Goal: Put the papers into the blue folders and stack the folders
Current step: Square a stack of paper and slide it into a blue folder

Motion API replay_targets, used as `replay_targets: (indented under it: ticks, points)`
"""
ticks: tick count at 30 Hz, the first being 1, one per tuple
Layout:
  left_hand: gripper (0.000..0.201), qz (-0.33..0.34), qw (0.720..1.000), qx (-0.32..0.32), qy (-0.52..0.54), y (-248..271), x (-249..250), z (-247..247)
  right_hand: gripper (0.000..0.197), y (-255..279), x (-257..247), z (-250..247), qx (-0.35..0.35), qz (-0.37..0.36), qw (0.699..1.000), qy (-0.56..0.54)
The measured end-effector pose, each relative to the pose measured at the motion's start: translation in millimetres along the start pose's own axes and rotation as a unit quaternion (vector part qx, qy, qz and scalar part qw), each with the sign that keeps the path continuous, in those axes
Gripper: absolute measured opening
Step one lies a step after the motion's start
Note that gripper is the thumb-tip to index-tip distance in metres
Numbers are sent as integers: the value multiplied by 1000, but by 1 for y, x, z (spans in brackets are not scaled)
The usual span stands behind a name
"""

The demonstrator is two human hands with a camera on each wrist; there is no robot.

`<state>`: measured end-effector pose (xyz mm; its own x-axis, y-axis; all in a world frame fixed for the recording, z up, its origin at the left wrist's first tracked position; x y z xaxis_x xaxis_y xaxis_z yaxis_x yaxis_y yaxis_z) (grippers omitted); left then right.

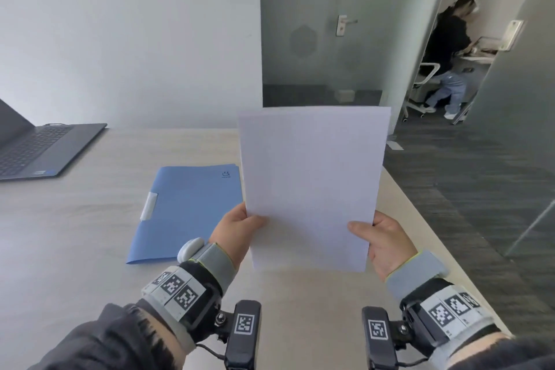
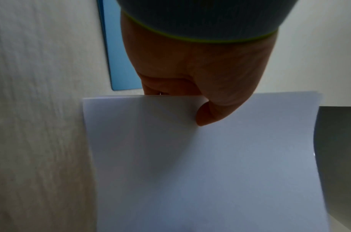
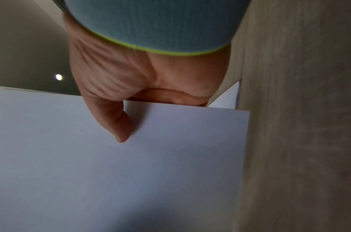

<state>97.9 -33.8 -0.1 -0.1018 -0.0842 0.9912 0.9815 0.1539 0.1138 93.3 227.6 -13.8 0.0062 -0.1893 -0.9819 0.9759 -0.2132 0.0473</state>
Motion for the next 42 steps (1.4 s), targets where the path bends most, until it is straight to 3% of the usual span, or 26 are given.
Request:
replay_targets:
  ticks: [12,15,18,19,22,25,29,32,36,39,42]
  points:
    - [24,-10,996,-37,-77,1,-25,-2,18,6,28,-3,5,31,997,64]
    - [19,-11,994,-40,-106,0,-27,-8,26,4,36,-2,6,30,993,114]
    - [17,2,986,-53,-155,1,-24,-14,6,1,42,0,20,25,988,151]
    - [16,18,980,-58,-191,0,-22,-19,8,0,43,1,26,23,987,157]
    - [21,55,933,-21,-354,-10,-17,-48,15,0,45,8,23,35,989,143]
    - [26,28,908,29,-417,-21,-9,-83,15,-2,49,15,18,60,991,118]
    - [40,-7,871,41,-489,-37,-7,-113,18,-2,55,28,11,94,991,93]
    - [46,-27,831,1,-556,-38,-8,-120,17,0,56,38,2,107,990,88]
    - [54,-16,733,-72,-676,-21,-12,-116,16,1,55,47,-3,113,990,84]
    - [55,6,721,-95,-686,-10,-19,-111,17,-1,55,49,4,111,990,90]
    - [43,17,710,-98,-697,1,-29,-111,16,-1,53,55,-5,106,990,94]
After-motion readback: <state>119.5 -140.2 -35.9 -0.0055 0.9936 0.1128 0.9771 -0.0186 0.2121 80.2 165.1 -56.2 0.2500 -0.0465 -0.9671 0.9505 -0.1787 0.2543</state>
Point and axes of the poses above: each hand's wrist, its own y-axis away from the middle knuckle, its own z-axis out of the palm, x = y × z, the point moved 2 cm from there along -y, towards the middle knuckle, and after that the axes turned 9 degrees about x, right-handed, at the moved point
